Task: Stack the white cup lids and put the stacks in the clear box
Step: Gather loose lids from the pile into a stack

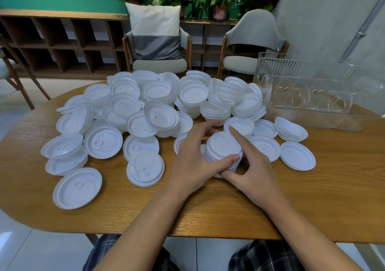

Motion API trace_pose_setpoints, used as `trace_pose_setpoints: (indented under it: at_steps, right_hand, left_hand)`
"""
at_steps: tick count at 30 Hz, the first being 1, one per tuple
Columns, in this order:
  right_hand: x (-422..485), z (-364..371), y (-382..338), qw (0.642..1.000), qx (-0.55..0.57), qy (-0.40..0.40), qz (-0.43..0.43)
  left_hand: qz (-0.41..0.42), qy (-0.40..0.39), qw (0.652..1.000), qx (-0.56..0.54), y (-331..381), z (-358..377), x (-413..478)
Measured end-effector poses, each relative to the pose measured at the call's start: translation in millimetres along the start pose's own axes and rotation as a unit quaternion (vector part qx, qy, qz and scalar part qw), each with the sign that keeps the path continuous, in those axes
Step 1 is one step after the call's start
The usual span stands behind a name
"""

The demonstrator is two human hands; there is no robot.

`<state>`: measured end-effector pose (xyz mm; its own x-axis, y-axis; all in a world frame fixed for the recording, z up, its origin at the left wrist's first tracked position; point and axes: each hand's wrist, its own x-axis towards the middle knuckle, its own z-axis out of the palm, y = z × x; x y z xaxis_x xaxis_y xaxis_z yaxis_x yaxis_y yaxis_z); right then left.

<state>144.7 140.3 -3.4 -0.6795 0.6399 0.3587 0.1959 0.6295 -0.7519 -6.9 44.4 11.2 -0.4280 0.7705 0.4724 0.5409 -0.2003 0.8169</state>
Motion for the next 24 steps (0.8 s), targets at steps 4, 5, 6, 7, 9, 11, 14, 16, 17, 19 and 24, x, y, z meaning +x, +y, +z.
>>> trace_pose_setpoints:
  at_steps: [4,5,6,7,9,11,14,16,17,19,24]
  right_hand:
    - [0.2,-0.4,0.7,1.000,-0.003,-0.007,-0.002]
    - [0.5,-0.4,1.1,1.000,-0.005,-0.009,-0.003]
    - [0.6,-0.3,1.3,1.000,-0.007,-0.010,-0.002]
    - [0.7,-0.4,0.9,1.000,-0.010,-0.011,-0.002]
    - [0.6,-0.2,0.4,1.000,-0.015,-0.009,-0.003]
    - [0.0,0.1,-0.9,1.000,-0.012,-0.003,-0.002]
    - [-1.5,0.3,-3.2,1.000,-0.003,0.006,0.002]
    - [-2.5,0.6,-4.2,1.000,-0.010,0.014,0.003]
    - [-2.7,0.8,-4.5,1.000,-0.016,0.019,0.002]
    - [-2.6,1.2,-3.3,0.999,-0.025,0.025,0.004]
    - [-1.8,1.5,-1.3,0.999,-0.036,0.039,0.006]
  left_hand:
    - [-0.018,-0.008,1.000,0.013,2.8,-0.6,-2.8]
    - [-0.023,-0.012,1.000,0.018,2.5,-1.0,-3.2]
    - [-0.027,-0.017,0.999,0.024,2.1,-1.2,-3.7]
    - [-0.030,-0.023,0.999,0.030,1.5,-1.0,-4.6]
    - [-0.035,-0.031,0.998,0.041,-0.1,-1.2,-7.3]
    - [-0.040,-0.042,0.997,0.052,-1.2,-3.1,-11.0]
    - [-0.028,-0.028,0.996,0.082,-4.2,-9.2,-15.9]
    - [-0.005,0.013,0.992,0.129,-9.3,-12.6,-18.1]
    - [0.009,0.037,0.987,0.155,-11.9,-13.5,-18.8]
    - [0.043,0.073,0.976,0.201,-16.8,-13.2,-19.7]
    - [0.042,0.088,0.955,0.278,-21.3,-10.6,-21.4]
